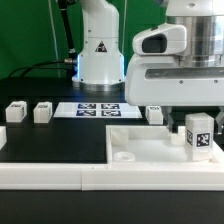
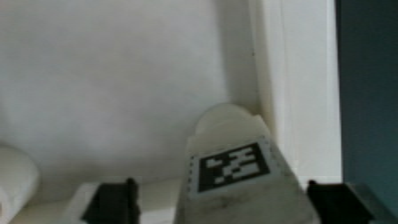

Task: Assemble square table

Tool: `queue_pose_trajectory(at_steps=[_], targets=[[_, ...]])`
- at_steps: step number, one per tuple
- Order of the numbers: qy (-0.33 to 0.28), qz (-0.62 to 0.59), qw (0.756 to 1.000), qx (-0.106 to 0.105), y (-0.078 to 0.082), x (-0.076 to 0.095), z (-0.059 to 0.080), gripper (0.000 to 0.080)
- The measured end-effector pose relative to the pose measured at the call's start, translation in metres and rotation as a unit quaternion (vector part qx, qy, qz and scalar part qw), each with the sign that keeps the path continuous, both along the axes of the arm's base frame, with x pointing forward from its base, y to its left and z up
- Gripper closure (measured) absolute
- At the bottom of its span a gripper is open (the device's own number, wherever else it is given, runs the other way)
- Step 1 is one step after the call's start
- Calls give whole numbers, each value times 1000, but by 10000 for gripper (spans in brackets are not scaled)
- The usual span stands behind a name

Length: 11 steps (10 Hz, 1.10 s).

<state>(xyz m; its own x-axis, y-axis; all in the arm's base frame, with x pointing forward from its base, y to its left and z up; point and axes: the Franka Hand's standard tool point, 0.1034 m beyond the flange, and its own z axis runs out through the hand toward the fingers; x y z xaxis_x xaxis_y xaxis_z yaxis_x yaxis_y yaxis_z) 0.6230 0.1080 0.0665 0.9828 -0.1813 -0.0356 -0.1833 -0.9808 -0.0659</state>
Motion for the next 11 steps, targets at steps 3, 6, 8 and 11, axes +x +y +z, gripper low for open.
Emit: queue_pose_trajectory(at_steps=[3, 6, 8, 11], targets=[[8, -109, 994, -1, 1, 0, 0, 511], [15, -203, 979, -3, 2, 0, 0, 511], [25, -304, 952, -2, 0, 1, 2, 511], [48, -491, 870, -11, 8, 6, -1, 511]])
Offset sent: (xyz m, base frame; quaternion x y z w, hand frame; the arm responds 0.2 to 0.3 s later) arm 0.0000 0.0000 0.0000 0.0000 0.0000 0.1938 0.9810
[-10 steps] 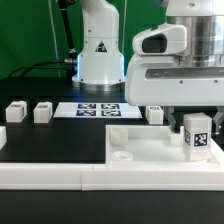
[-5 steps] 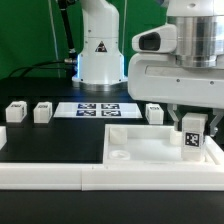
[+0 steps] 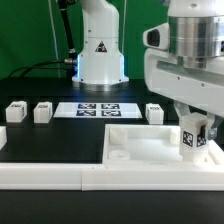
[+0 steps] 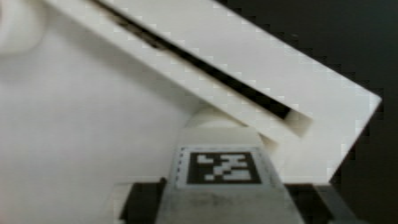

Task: Assemble square table

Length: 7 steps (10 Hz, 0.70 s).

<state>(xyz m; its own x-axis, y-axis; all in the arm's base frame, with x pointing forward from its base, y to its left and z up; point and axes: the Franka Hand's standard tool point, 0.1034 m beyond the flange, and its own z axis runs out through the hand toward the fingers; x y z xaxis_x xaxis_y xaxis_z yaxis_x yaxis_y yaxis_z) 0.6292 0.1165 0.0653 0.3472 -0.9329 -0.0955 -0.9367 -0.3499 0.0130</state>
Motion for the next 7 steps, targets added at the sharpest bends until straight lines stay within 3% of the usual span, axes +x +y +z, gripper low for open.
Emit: queue_pose_trajectory(at_steps=[2, 3, 5, 7], targets=[[20, -169, 985, 25, 1, 4, 1, 509], [29, -265, 963, 39, 4, 6, 2, 509], [42, -374, 926, 33, 7, 8, 2, 509], [39, -378, 924, 28, 5, 8, 2, 509]])
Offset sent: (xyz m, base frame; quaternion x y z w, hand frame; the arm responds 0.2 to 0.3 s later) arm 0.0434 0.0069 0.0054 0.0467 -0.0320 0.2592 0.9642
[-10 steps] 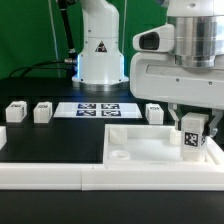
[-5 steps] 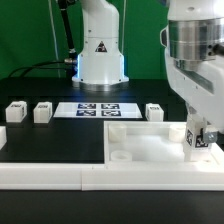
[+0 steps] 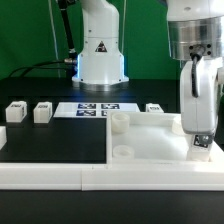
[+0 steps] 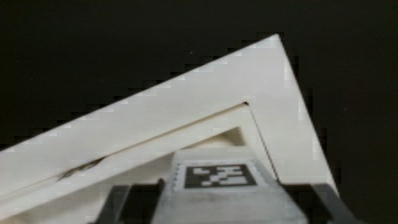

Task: Assemble square table

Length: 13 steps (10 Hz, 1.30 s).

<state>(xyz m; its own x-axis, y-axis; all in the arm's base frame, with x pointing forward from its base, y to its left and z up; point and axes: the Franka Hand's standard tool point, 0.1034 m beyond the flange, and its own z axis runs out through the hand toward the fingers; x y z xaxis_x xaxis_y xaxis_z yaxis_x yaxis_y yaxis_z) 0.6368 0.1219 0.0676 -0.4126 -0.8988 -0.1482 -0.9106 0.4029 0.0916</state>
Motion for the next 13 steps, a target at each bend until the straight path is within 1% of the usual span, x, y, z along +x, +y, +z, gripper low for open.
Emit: queue_pose_trajectory(at_steps=[3, 4, 5, 6, 7, 8, 9, 12, 13], targets=[[-1, 14, 1000, -2, 0, -1, -1, 495], [-1, 14, 1000, -2, 0, -1, -1, 293], [-1, 15, 1000, -2, 0, -1, -1, 293], [-1, 15, 1000, -2, 0, -1, -1, 180], [-1, 15, 1000, -2, 0, -1, -1, 159], [-2, 20, 1000, -2, 1, -1, -1, 159], [-5, 35, 999, 1, 5, -4, 6, 151], [-13, 51, 999, 8, 13, -15, 33, 151], [-16, 56, 998, 12, 14, -16, 44, 151]])
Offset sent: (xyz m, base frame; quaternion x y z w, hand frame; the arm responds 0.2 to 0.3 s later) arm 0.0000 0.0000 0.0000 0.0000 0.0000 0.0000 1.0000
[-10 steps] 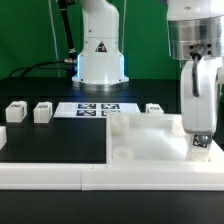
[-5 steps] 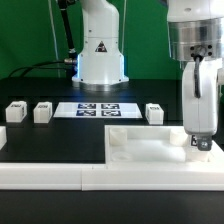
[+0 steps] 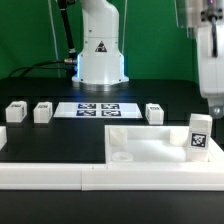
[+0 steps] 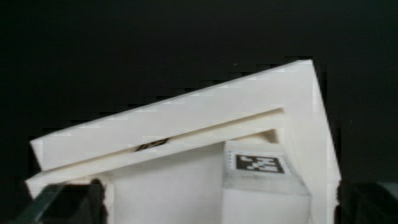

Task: Assemble square table

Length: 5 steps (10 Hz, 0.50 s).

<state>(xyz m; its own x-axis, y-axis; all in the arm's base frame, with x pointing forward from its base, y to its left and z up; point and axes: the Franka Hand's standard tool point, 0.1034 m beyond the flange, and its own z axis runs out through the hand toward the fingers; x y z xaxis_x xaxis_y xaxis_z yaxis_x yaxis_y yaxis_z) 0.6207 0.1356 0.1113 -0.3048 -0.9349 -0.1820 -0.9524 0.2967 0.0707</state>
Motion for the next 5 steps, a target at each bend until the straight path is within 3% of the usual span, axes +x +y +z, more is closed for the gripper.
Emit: queue_pose_trajectory(at_steps=[1, 5], targets=[[-5, 0, 1000, 2, 1, 1, 7, 151], [-3, 0, 1000, 1, 0, 0, 3, 151]])
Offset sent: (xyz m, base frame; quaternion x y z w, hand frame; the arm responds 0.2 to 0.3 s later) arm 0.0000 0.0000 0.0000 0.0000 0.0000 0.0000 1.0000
